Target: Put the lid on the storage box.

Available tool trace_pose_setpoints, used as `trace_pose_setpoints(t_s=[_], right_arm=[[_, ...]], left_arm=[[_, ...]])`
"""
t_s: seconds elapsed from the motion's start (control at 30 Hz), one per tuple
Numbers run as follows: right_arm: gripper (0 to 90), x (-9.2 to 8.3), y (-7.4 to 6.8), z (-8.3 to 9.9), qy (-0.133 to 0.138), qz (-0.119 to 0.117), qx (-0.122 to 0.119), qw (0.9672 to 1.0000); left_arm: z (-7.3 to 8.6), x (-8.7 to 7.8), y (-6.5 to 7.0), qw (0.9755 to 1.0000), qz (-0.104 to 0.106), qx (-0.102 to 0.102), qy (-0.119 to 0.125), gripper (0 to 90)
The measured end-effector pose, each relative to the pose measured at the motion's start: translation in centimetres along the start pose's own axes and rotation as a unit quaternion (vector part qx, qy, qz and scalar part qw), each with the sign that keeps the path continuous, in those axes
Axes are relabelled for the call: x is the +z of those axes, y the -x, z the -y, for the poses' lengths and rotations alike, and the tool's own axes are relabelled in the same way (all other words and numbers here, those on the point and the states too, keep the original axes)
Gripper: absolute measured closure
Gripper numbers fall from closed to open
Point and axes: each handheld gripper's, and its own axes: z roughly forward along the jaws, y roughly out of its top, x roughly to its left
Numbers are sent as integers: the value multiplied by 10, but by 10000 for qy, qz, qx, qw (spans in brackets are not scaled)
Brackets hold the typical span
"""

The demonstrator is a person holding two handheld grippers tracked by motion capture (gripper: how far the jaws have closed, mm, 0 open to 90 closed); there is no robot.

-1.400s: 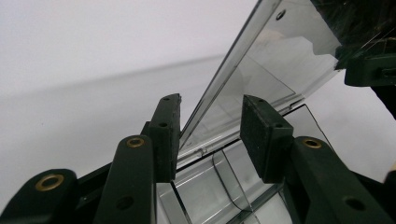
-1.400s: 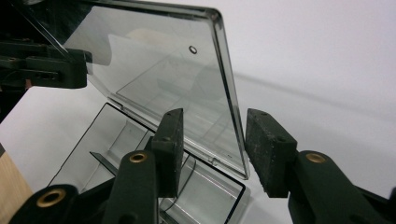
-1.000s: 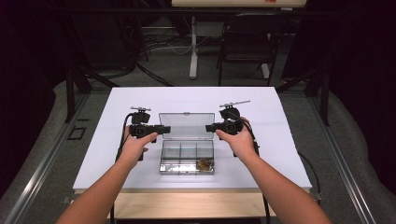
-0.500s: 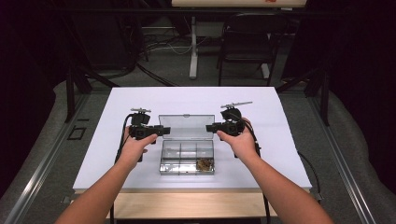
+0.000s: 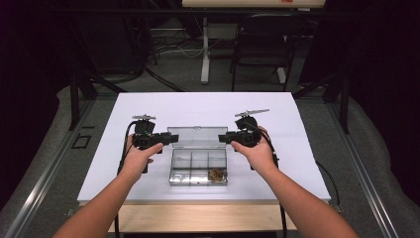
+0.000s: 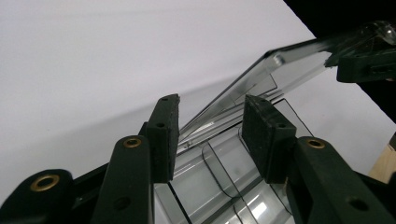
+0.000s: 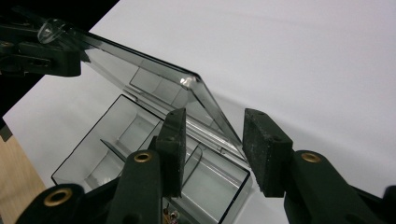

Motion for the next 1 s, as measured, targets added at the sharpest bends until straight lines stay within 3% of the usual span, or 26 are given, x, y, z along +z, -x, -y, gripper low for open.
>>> trace_pose_setpoints(t_s=[0.2,1.0], right_arm=[[601,-5,-2,2,-50,-51,-5,10000],[595,-15,-7,5,30,-155,4,9999]], left_arm=[[2,-4,5,9999,-52,118,-23,571],[9,-11,10,9999,-18,118,52,579]])
